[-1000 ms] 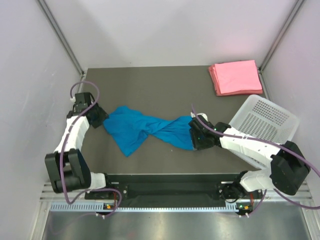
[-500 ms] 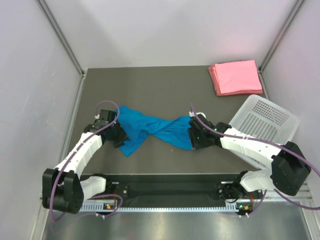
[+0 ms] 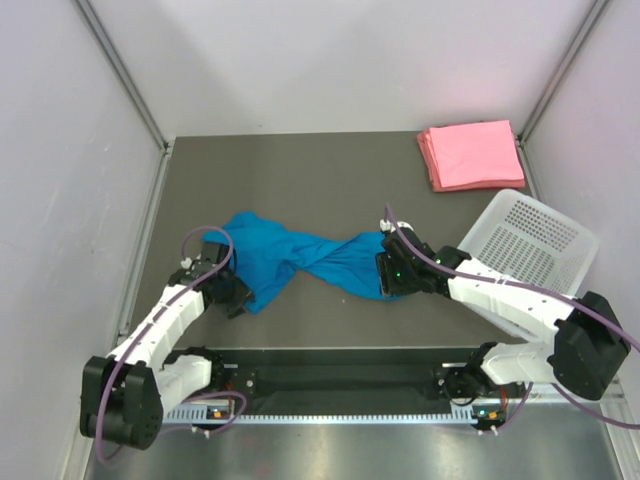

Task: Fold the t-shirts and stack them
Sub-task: Flatten the tshirt out

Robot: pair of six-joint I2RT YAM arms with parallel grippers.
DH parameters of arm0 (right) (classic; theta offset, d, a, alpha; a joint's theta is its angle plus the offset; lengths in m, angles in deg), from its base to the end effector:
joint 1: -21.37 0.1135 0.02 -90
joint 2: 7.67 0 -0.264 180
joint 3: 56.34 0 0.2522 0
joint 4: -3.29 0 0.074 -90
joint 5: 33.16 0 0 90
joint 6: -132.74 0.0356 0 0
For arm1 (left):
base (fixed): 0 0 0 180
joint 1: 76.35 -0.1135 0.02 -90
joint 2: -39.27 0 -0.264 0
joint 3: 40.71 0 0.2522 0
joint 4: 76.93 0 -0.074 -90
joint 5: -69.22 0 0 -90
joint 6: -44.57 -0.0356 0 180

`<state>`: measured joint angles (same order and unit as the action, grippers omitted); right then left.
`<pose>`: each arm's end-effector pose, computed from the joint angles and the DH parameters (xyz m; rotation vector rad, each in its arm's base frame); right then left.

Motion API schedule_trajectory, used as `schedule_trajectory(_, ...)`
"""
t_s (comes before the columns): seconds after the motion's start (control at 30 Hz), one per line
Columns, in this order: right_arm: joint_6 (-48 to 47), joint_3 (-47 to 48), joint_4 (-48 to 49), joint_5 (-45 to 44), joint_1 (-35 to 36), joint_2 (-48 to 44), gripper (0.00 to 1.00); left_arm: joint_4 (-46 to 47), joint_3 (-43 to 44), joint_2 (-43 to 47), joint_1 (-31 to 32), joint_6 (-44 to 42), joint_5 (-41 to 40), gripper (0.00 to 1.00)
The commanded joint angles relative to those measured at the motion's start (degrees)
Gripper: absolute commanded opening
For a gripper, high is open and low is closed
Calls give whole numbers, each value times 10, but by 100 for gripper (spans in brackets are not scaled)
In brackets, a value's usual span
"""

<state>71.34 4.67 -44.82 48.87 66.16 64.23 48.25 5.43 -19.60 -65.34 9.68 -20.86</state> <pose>0.1752 0.1669 0.2231 -0.3179 2.5933 0.2870 0.1682 -0.0327 0.1826 -1.0504 2.5922 -0.3012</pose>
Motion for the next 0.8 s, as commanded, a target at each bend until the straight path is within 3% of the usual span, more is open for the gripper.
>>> schedule_trajectory(0.0,6,-3,24,8,-5,-15,46,0,-20,14,2,25,-25,45)
schedule_trajectory(0.4,14,-6,24,5,-5,-17,46,95,-34,-55,2,8,-13,45)
schedule_trajectory(0.5,22,-7,23,2,-5,-17,46,110,-33,-59,2,4,-6,41)
schedule_trajectory(0.67,72,10,-9,-38,-6,-24,50,74,49,-49,2,-47,-40,2)
schedule_trajectory(0.77,45,23,-11,-33,-6,-33,51,44,175,-52,2,-87,-102,0)
